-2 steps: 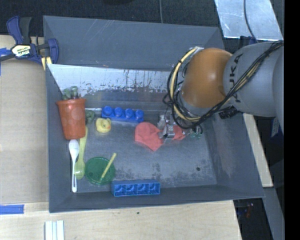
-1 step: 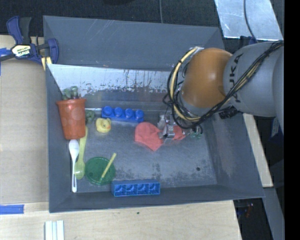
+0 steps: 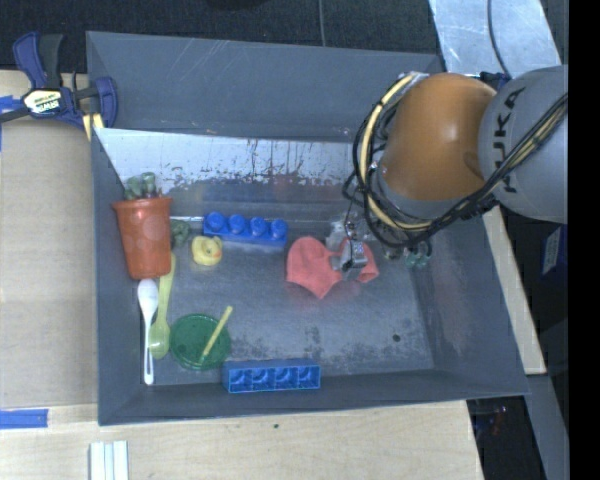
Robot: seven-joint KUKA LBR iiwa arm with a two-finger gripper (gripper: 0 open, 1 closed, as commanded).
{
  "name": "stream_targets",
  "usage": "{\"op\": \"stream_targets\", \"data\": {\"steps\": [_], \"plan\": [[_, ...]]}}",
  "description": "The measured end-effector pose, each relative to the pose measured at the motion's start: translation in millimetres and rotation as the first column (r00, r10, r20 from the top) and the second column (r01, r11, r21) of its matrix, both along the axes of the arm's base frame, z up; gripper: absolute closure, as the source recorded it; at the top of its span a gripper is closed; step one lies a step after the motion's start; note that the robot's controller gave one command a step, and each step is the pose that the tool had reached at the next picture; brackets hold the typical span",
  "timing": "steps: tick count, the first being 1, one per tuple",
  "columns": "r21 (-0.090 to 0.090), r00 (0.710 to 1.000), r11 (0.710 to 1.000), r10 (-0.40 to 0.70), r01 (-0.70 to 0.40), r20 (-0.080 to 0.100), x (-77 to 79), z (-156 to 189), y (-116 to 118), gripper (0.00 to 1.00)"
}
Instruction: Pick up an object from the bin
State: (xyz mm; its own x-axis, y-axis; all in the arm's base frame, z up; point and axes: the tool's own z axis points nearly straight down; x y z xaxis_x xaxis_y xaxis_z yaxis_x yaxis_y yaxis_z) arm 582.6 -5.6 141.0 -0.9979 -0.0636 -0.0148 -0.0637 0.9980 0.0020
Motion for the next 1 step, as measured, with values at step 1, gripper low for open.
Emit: {"op": "stream_targets", "data": {"steps": [1], "plan": [[-0.001,0.997,0.997,0.079,-0.079,-0.001,-13.8,71.1,-33.4,1.00]]}}
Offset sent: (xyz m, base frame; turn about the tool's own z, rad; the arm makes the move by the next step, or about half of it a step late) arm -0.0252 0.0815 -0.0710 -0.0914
